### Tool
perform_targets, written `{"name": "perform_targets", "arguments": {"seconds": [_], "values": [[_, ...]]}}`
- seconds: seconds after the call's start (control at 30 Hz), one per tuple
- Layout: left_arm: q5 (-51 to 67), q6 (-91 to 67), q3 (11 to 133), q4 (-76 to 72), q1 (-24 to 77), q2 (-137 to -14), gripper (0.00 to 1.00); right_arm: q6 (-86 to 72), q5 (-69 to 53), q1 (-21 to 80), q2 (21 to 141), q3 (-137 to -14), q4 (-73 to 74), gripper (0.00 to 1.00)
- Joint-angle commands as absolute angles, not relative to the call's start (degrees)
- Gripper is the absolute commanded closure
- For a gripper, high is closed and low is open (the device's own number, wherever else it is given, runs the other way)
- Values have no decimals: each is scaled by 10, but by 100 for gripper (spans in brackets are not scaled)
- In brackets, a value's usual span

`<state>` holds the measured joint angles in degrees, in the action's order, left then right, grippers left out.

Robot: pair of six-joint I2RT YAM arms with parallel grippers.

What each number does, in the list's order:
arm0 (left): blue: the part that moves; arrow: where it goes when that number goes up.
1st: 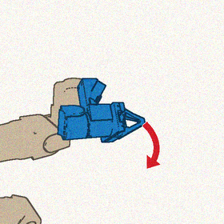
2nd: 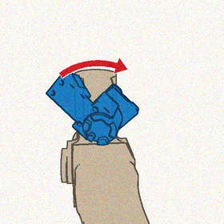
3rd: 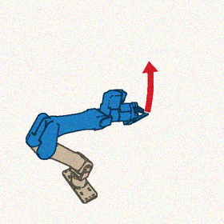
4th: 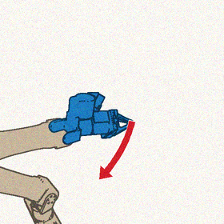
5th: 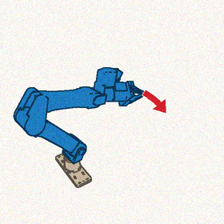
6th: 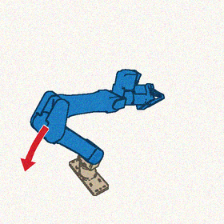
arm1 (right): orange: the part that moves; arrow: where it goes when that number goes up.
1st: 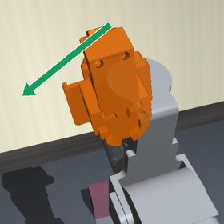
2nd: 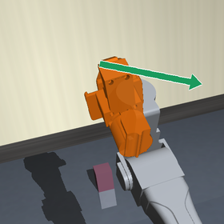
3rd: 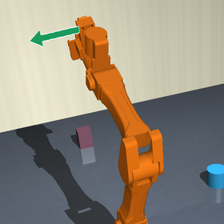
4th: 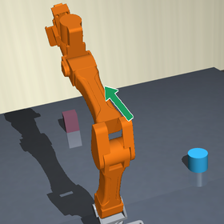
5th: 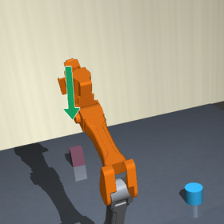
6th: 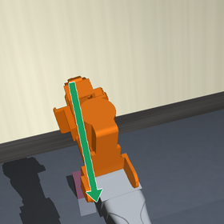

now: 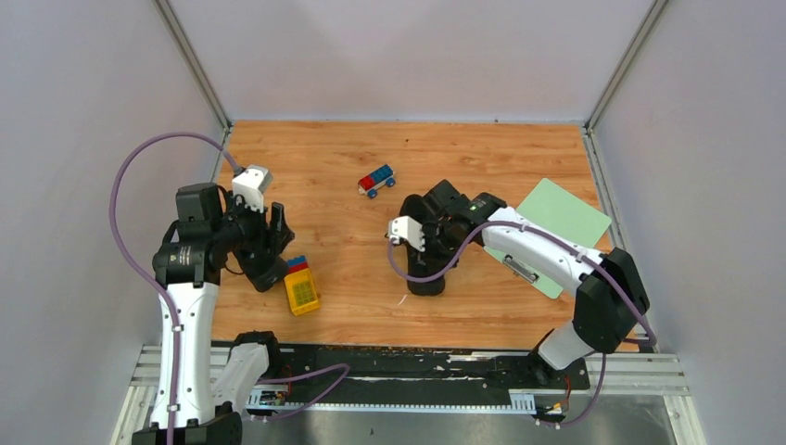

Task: Tie the shoes
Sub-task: Move the shoe to the center of the board.

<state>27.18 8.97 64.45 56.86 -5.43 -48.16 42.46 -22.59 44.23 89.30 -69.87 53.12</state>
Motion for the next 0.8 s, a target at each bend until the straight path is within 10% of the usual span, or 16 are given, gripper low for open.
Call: {"name": "perform_targets", "arguments": {"seconds": [0.0,0.5,0.63,0.77], "values": [[244,114,661,570,-61,-477,26,507,-144,392,837,-721,522,100],[116,237,663,597,-62,-504,26,564,-121,286,882,-706,412,100],[11,319,648,592,-62,-522,25,537,-142,281,847,-683,402,60],[18,351,650,600,-62,-552,24,455,-182,279,781,-688,407,40]]}}
